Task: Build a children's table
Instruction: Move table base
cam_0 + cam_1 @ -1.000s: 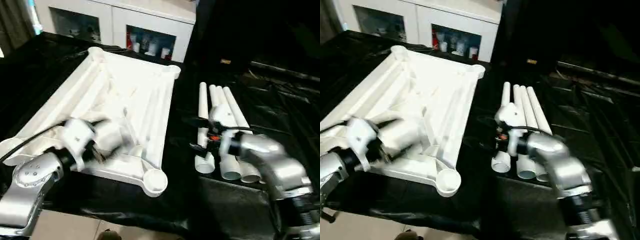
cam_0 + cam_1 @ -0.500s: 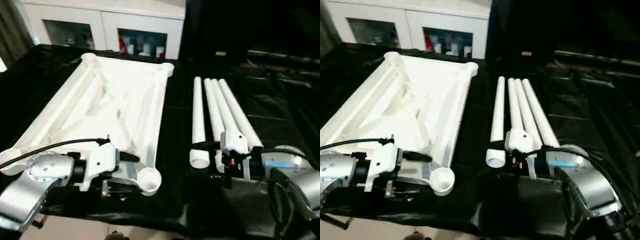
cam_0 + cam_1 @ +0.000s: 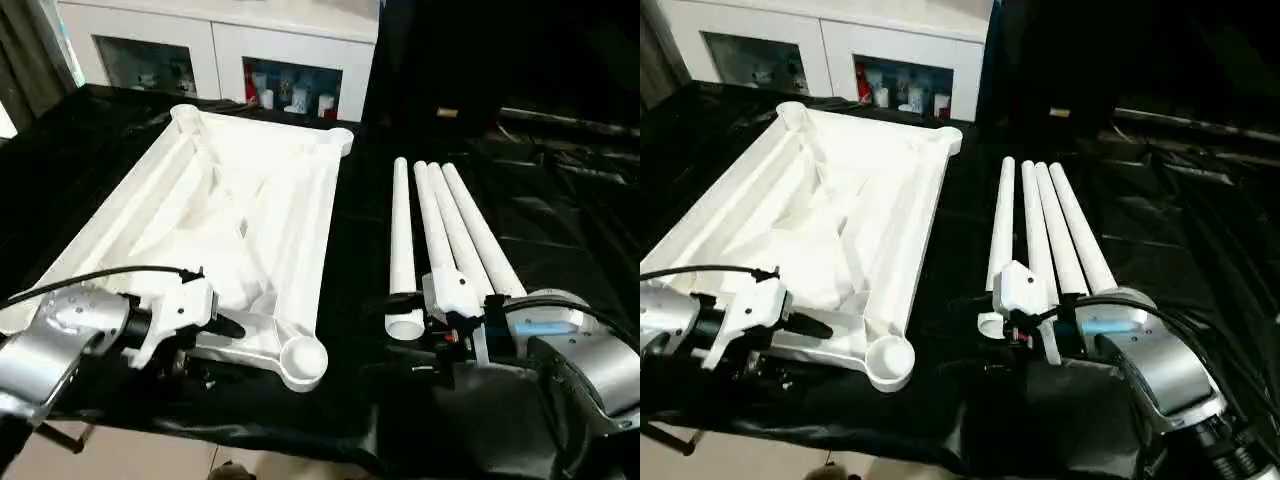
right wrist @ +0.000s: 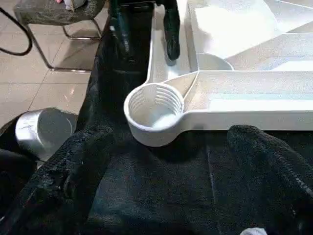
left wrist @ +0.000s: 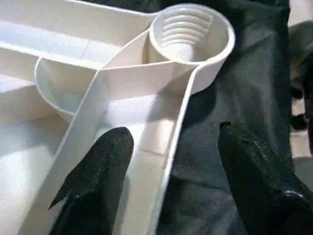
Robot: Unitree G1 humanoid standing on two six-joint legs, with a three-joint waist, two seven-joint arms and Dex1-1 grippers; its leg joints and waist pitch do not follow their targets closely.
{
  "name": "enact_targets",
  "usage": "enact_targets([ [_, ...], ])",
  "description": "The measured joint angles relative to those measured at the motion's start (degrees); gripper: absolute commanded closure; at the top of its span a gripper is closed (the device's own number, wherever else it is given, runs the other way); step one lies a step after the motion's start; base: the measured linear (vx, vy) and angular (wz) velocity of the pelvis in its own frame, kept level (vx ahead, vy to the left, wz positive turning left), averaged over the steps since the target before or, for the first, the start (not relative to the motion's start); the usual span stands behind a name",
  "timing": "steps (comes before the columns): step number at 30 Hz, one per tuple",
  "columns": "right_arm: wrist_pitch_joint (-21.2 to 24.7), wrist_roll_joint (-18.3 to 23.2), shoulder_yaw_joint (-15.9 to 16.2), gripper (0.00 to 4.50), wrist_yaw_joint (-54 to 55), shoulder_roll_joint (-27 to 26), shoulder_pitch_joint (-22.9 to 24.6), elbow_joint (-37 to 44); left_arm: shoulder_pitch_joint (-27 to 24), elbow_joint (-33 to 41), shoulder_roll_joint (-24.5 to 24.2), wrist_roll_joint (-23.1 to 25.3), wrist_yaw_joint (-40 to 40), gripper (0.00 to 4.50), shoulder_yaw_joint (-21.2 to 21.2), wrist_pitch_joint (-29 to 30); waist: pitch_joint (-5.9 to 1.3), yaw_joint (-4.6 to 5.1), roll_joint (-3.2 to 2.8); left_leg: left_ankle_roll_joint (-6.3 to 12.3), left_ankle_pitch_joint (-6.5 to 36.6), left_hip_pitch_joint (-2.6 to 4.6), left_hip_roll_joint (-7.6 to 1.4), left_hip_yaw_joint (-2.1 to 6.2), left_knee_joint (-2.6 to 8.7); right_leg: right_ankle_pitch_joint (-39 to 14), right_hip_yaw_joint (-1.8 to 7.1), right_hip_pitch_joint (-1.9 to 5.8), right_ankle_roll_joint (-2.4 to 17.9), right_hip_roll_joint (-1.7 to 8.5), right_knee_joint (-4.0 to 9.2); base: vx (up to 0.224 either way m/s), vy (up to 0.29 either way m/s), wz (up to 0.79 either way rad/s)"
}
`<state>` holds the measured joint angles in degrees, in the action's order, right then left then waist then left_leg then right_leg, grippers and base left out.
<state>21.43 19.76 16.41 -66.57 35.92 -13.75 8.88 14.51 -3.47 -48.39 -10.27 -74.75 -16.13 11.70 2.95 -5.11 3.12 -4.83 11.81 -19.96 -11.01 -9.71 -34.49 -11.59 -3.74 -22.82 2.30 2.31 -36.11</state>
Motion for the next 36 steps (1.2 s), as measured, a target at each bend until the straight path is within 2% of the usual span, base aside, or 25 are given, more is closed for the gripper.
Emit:
enact_targets([
  [3,-0.1,-0.2,0.8,0.28,0.0,-0.1,0.0,0.0,1.2,-2.6,0.5,1.3,-0.1,2.01,-0.6,-0.9,0.01,0.01,-0.03,0.00,0.0,0.00,0.00,0.00,-0.01,0.0,0.00,-0.01,0.0,0.00,0.00,0.000,0.000,0.00],
  [7,-1.0,-1.5,1.1,0.28,0.5,-0.2,0.2,0.0,2.6,-5.0,1.2,2.9,0.0,2.12,-1.0,-2.3,0.03,-0.02,-0.10,0.00,0.0,0.00,0.00,0.00,0.00,0.0,0.00,0.00,0.0,0.00,0.00,0.000,0.000,0.00],
  [10,-1.6,-2.1,1.1,0.28,1.2,-0.2,0.6,0.1,2.8,-6.4,1.9,3.9,0.3,2.45,-1.8,-3.3,0.08,-0.05,-0.19,0.00,0.0,0.00,0.00,0.01,0.00,0.0,-0.01,0.00,0.0,0.00,0.00,0.000,0.000,0.00],
  [17,-2.1,-2.7,1.6,0.28,3.1,-1.7,1.9,1.3,2.3,-5.5,3.2,3.7,1.7,2.93,-1.6,-1.5,0.06,-0.06,-0.62,-0.02,0.0,0.03,-0.01,0.01,-0.01,0.1,-0.02,0.06,0.1,0.00,-0.01,0.000,0.000,0.00],
  [19,-2.2,-3.2,1.7,0.28,3.7,-1.8,2.7,1.3,1.7,-5.1,3.3,3.9,2.5,3.24,-1.4,-1.8,0.03,-0.04,-0.78,-0.02,0.0,0.06,0.00,0.01,-0.01,0.1,-0.01,0.09,0.1,0.00,-0.01,0.000,0.000,0.00],
  [22,-2.2,-3.5,1.7,0.28,4.1,-1.9,3.0,1.6,0.8,-4.6,3.7,4.5,3.7,3.33,-1.2,-2.9,0.03,-0.06,-0.99,-0.02,0.0,0.08,-0.01,0.01,-0.02,0.1,-0.01,0.11,0.1,0.00,-0.01,0.000,0.000,0.00],
  [29,-2.5,-3.9,1.7,0.28,4.9,-2.8,3.1,2.1,-0.3,-4.0,5.5,8.4,9.2,3.92,-1.1,-8.8,0.03,-0.09,-0.81,-0.01,0.0,0.06,-0.03,0.02,-0.03,0.0,-0.05,0.12,-0.2,0.00,-0.01,0.000,0.000,0.00],
  [36,-3.2,-4.0,2.1,0.28,5.0,-3.8,2.6,2.0,1.3,-5.1,5.0,13.3,12.8,4.24,-1.8,-12.8,0.05,0.64,-0.53,0.01,-0.1,0.00,-0.06,0.02,-0.02,0.1,-0.06,-0.09,0.0,-0.03,-0.01,0.000,0.000,0.00],
])
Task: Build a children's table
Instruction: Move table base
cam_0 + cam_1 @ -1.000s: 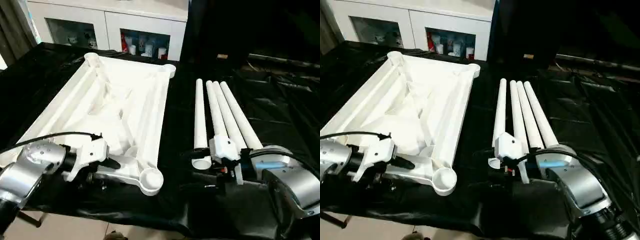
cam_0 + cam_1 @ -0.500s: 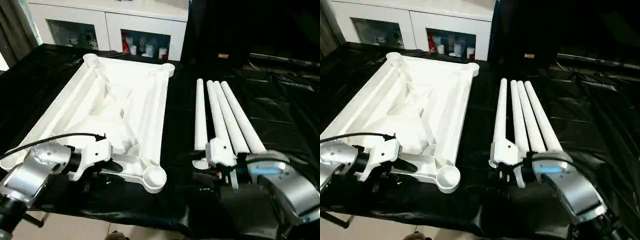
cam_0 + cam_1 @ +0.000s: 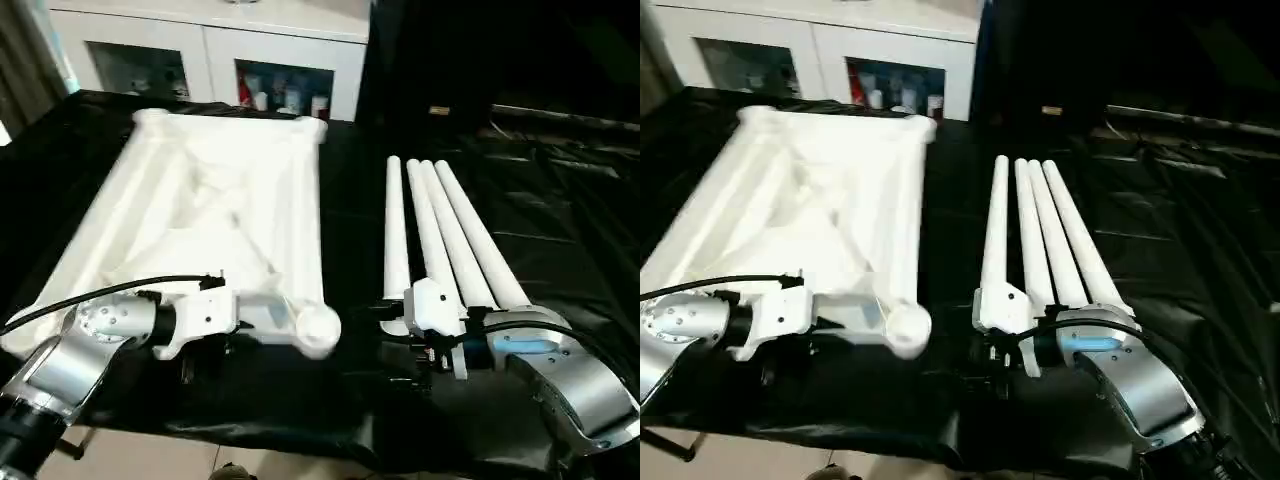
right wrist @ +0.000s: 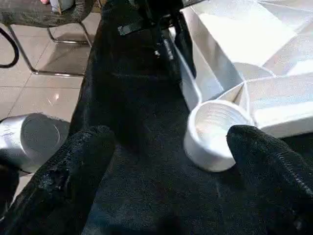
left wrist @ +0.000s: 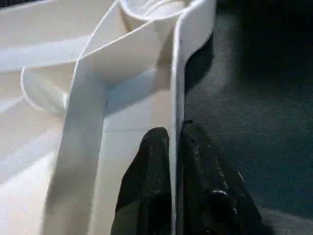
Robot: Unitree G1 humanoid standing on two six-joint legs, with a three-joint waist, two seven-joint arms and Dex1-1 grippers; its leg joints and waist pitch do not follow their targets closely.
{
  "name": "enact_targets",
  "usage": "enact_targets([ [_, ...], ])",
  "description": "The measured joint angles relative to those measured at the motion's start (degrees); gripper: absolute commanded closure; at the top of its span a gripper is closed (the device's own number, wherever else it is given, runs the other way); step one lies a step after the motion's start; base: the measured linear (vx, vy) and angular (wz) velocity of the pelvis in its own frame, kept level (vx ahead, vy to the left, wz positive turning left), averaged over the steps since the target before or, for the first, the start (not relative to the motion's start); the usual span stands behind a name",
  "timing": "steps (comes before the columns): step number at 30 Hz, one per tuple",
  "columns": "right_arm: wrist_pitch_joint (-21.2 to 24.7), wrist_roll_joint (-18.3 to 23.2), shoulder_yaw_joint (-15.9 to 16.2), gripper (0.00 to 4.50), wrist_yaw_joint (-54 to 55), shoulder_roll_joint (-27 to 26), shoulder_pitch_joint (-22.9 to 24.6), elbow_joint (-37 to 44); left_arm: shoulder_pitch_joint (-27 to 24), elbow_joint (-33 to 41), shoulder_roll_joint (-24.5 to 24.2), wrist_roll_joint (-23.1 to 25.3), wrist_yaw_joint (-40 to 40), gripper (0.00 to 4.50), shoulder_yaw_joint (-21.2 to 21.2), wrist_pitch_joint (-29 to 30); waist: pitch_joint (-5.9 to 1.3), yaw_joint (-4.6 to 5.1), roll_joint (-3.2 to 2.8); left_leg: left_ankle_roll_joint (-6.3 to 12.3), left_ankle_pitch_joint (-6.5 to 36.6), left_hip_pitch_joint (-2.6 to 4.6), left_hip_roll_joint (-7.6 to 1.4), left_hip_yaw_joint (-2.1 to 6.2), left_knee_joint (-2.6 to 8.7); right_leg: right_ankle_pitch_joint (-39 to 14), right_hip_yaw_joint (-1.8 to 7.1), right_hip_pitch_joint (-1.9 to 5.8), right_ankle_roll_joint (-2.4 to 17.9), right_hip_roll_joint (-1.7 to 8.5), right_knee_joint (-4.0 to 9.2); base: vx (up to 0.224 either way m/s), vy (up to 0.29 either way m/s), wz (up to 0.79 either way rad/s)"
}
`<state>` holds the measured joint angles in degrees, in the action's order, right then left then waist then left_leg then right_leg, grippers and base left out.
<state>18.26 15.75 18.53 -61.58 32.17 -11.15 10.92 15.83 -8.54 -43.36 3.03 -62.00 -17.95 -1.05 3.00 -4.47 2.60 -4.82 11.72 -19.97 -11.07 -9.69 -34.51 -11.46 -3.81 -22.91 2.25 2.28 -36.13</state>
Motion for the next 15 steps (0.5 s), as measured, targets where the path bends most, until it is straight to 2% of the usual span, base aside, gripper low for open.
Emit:
enact_targets([
  [6,-0.4,-0.5,0.0,0.28,0.1,-0.4,-0.4,-0.4,0.4,-1.8,-0.4,1.7,1.5,4.40,0.1,-3.2,0.00,0.17,0.00,0.01,0.0,0.01,0.00,-0.02,0.03,0.1,0.01,-0.03,0.1,0.00,0.01,0.000,0.000,0.00],
  [15,-0.4,-0.6,0.0,0.28,0.6,-0.8,-1.2,-0.9,0.5,-4.1,-0.3,1.4,2.6,4.44,1.7,-3.0,0.00,0.70,0.00,0.00,0.0,0.05,0.01,-0.03,0.01,0.1,0.01,0.00,0.1,0.00,0.00,0.000,0.000,0.00],
])
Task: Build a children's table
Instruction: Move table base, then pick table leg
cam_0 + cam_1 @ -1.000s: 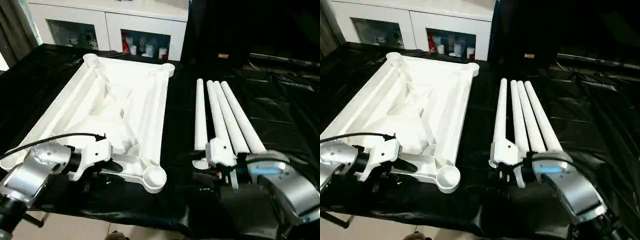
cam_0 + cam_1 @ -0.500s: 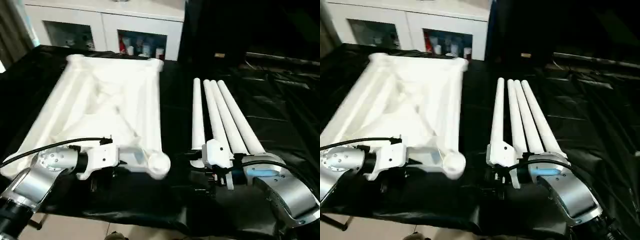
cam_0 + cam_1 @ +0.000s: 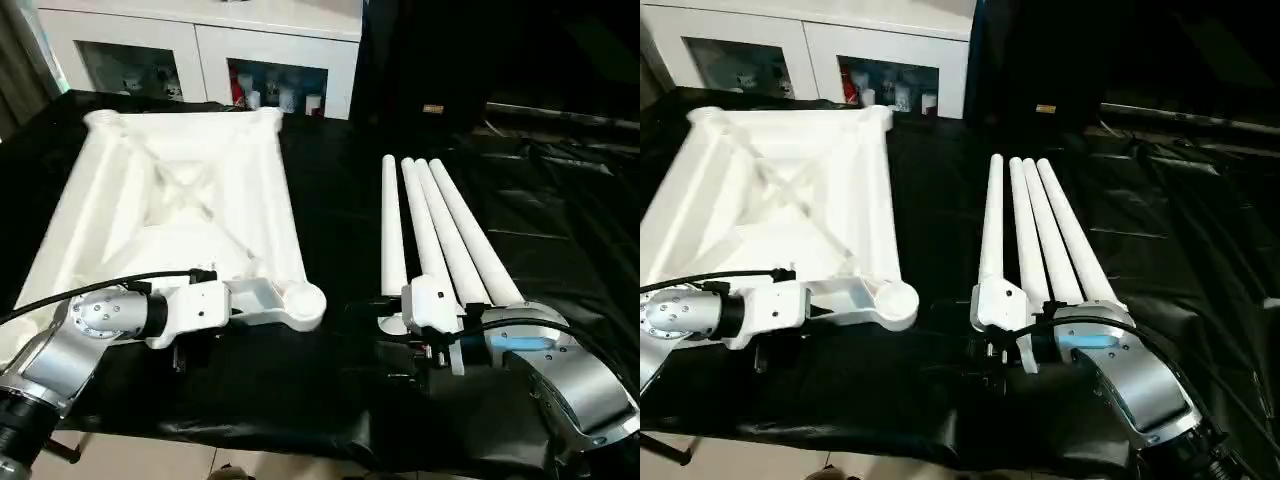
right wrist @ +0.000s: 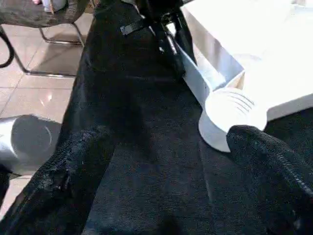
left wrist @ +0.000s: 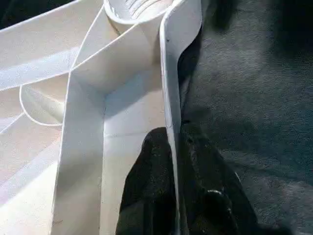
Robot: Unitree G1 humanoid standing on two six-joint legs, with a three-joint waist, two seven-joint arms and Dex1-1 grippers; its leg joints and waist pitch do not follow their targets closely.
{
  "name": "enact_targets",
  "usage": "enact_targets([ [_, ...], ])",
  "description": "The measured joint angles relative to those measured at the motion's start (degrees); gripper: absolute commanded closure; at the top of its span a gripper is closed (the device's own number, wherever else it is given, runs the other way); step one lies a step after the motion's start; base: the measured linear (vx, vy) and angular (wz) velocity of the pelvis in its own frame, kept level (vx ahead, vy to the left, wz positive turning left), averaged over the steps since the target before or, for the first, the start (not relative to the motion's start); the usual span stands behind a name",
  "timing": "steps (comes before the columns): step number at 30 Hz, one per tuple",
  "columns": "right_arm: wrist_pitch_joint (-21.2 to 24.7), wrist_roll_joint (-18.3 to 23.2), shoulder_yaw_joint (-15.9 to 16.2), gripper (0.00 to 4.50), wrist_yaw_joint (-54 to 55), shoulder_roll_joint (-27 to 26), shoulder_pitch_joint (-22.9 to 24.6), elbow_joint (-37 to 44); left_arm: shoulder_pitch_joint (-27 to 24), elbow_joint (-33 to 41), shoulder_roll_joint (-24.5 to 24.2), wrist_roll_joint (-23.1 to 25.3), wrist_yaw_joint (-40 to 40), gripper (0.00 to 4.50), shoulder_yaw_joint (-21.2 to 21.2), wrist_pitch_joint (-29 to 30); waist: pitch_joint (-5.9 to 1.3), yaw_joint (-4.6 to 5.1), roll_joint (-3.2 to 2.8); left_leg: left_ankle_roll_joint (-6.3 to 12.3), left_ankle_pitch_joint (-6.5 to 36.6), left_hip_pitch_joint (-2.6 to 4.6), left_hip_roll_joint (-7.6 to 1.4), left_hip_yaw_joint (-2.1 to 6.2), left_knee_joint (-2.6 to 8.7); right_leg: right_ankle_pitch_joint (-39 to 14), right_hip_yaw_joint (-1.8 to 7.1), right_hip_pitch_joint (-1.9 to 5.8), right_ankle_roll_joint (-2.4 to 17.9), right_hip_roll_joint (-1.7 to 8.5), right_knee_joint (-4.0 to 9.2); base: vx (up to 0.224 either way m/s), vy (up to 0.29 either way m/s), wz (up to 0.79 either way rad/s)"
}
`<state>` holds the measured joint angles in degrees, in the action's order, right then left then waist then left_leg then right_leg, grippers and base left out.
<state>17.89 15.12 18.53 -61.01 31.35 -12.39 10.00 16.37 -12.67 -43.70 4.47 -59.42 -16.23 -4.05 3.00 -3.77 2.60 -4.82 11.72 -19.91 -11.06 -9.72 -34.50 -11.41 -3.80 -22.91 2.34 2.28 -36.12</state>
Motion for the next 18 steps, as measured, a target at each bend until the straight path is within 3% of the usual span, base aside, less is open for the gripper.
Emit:
enact_targets([
  [8,0.0,-0.1,0.0,0.28,0.7,-0.8,-0.7,0.0,-1.5,0.0,-0.2,-3.9,-1.9,4.48,2.0,1.4,-0.02,0.03,0.02,0.02,0.0,-0.06,0.01,0.00,0.02,0.0,0.01,-0.02,0.1,0.01,0.00,0.000,0.000,0.00],
  [10,0.0,0.0,-0.1,0.28,0.8,-0.8,-0.8,0.0,-2.2,0.7,-0.4,-4.9,-3.2,3.83,2.6,2.4,-0.02,0.02,0.02,0.02,0.0,-0.06,0.02,0.00,0.03,0.0,0.00,-0.02,0.1,0.01,0.00,0.000,0.000,0.00],
  [15,1.0,0.6,-1.3,0.28,2.6,-2.2,-2.1,-0.2,-2.5,1.7,-0.1,-7.1,-3.8,3.39,3.1,3.0,-0.05,-0.46,0.20,0.01,0.0,-0.03,0.01,0.00,0.00,0.0,0.00,0.03,0.1,0.01,0.00,0.000,0.000,0.00],
  [18,4.3,1.0,-3.6,0.28,7.0,-4.5,-3.7,-0.1,-2.5,2.1,-0.8,-8.5,-4.1,3.36,4.9,3.6,-0.05,-0.67,0.27,-0.01,0.0,-0.03,0.00,0.00,-0.02,0.0,0.00,0.02,0.0,0.01,-0.02,0.000,0.000,0.00],
])
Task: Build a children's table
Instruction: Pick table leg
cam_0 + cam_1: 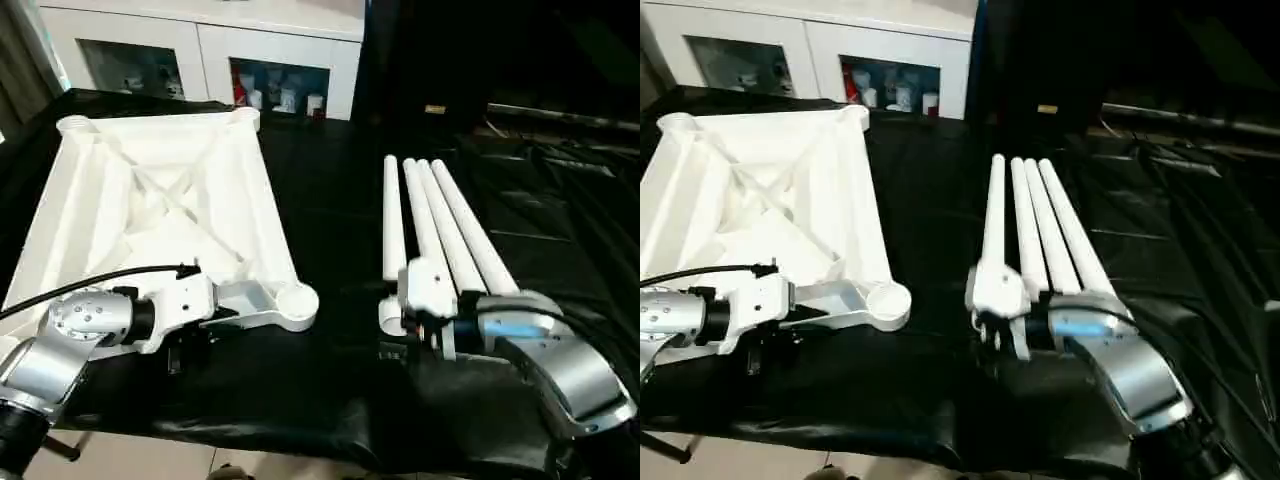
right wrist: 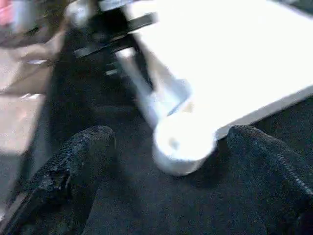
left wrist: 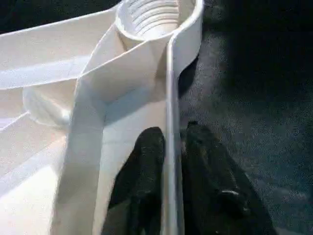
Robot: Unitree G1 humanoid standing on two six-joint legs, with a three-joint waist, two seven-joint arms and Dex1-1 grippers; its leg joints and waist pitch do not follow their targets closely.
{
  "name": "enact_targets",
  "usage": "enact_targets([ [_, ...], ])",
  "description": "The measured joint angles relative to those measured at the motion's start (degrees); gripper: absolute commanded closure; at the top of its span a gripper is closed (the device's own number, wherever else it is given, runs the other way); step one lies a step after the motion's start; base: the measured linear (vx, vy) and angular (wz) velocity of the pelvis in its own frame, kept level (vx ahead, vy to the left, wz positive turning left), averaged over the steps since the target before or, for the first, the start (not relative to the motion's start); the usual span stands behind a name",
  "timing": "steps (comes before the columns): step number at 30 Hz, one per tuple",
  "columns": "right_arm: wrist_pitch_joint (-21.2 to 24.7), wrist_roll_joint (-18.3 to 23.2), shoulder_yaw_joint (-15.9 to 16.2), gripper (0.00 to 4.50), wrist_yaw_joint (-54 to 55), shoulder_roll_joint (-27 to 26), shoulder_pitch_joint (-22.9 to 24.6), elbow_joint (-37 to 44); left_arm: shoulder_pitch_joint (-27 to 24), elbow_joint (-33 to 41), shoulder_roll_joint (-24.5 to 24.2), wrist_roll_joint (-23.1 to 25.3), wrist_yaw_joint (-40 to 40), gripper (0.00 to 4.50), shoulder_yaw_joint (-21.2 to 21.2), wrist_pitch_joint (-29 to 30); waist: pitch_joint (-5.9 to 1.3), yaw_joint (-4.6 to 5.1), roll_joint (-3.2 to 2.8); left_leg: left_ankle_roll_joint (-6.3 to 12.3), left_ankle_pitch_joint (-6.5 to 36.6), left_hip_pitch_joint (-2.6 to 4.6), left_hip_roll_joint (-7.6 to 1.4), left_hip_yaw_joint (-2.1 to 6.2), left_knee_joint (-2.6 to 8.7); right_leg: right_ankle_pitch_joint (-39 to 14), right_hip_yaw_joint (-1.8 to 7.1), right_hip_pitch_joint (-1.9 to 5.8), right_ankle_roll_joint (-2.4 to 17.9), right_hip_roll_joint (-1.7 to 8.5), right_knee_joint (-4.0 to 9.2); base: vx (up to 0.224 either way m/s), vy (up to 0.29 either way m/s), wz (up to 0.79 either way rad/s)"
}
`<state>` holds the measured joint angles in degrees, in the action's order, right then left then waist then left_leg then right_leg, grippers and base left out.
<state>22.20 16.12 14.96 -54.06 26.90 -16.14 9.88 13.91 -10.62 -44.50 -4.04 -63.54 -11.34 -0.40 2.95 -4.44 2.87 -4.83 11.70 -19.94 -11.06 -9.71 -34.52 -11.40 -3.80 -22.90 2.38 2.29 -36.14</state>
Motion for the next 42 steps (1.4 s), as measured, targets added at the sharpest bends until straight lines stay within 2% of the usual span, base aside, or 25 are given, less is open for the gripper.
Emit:
enact_targets([
  [2,2.8,0.3,-1.1,0.28,2.1,-0.4,-1.0,0.2,-0.1,1.4,-0.8,-1.2,-0.5,3.36,1.7,0.7,-0.01,-0.22,0.01,0.00,0.0,0.00,0.01,0.00,0.00,0.0,0.01,0.00,0.0,0.00,0.00,0.000,0.000,0.00],
  [4,7.9,0.1,-1.5,0.28,5.2,-1.5,-2.7,0.2,-0.4,2.9,-1.5,-2.7,-0.3,3.36,4.1,2.6,0.00,-0.34,0.05,-0.03,0.0,0.01,-0.01,0.01,0.00,0.1,0.00,-0.02,0.1,-0.01,-0.04,0.000,0.000,0.00],
  [7,15.3,-2.0,-3.1,0.28,14.2,-7.5,-7.8,-3.5,-0.4,6.8,-3.1,-5.5,1.0,3.36,8.4,9.1,-0.02,0.06,0.15,-0.14,-0.1,0.05,-0.01,0.01,0.00,0.1,0.00,-0.04,0.1,-0.01,-0.17,0.000,0.000,0.00],
  [10,18.8,-4.8,-4.8,0.14,23.3,-12.2,-12.0,-9.0,0.0,9.9,-4.3,-5.8,1.7,3.36,8.8,13.4,-0.09,0.12,0.27,-0.20,-0.1,0.05,0.01,0.01,0.01,0.1,0.01,-0.09,0.1,0.00,-0.17,0.000,0.000,0.00],
  [11,21.1,-5.1,-6.4,0.14,26.9,-14.0,-13.2,-11.3,-0.2,10.3,-4.1,-5.8,2.1,3.36,8.8,14.0,-0.10,-0.01,0.35,-0.23,-0.1,0.07,0.01,0.02,0.00,0.1,0.01,-0.12,0.1,0.00,-0.15,0.000,0.000,0.00],
  [15,27.9,-5.4,-12.1,0.14,37.5,-19.5,-15.8,-17.0,-0.2,12.8,0.3,-7.7,4.8,3.36,8.8,15.8,-0.05,-0.55,0.60,-0.27,-0.2,-0.02,0.02,-0.01,0.00,0.1,0.03,-0.17,0.1,0.03,-0.12,0.000,0.000,0.00],
  [19,33.4,-6.2,-13.9,0.14,42.0,-22.0,-18.2,-18.7,0.5,17.0,1.2,-11.0,5.2,3.36,9.0,19.5,-0.03,-0.33,0.86,-0.38,-0.2,0.00,0.00,-0.02,0.05,0.1,0.03,-0.20,0.1,0.01,-0.16,0.000,0.000,0.00],
  [21,36.3,-7.1,-15.8,0.14,44.5,-22.9,-20.1,-20.4,0.9,19.4,1.3,-12.3,4.9,3.36,9.0,21.7,0.00,-0.25,1.30,-0.48,-0.3,-0.01,0.00,-0.04,0.11,0.0,0.04,-0.20,0.1,0.01,-0.25,0.000,0.000,0.00],
  [24,39.7,-7.3,-17.8,0.14,46.6,-23.0,-21.2,-21.5,0.9,20.9,1.0,-13.8,3.6,3.36,8.8,24.2,0.08,-0.27,2.12,-0.66,-0.4,0.04,0.00,-0.01,0.11,-0.1,0.04,-0.21,0.1,0.01,-0.46,0.000,0.000,0.00],
  [25,40.7,-7.3,-18.1,0.14,47.2,-23.0,-21.3,-21.6,0.9,21.1,1.0,-14.3,3.4,3.36,8.8,24.8,0.10,-0.28,2.22,-0.67,-0.4,0.06,-0.01,0.01,0.11,-0.1,0.04,-0.22,0.1,0.01,-0.46,0.000,0.000,0.00],
  [32,47.6,-7.3,-19.4,0.14,49.2,-22.8,-21.8,-21.9,1.0,24.1,0.6,-16.2,2.5,3.36,7.6,28.3,0.03,-0.49,2.45,-0.73,-0.4,0.07,0.00,0.01,0.08,0.0,0.05,-0.22,0.0,0.01,-0.55,0.000,0.000,0.00],
  [40,52.1,-6.9,-19.7,0.14,48.2,-22.8,-21.8,-25.6,1.4,26.6,0.4,-16.6,2.0,3.36,6.1,30.9,0.02,-0.43,2.52,-1.09,-0.6,0.01,-0.01,0.02,0.09,-0.2,0.05,-0.22,-0.2,0.01,-0.64,0.000,0.000,0.00],
  [42,52.8,-6.6,-20.3,0.29,48.6,-23.4,-21.8,-26.4,1.4,27.5,0.3,-16.7,1.6,3.35,5.9,31.5,0.01,-0.42,2.53,-1.12,-0.6,0.01,-0.01,0.02,0.09,-0.2,0.05,-0.22,-0.2,0.01,-0.66,0.000,0.000,0.00],
])
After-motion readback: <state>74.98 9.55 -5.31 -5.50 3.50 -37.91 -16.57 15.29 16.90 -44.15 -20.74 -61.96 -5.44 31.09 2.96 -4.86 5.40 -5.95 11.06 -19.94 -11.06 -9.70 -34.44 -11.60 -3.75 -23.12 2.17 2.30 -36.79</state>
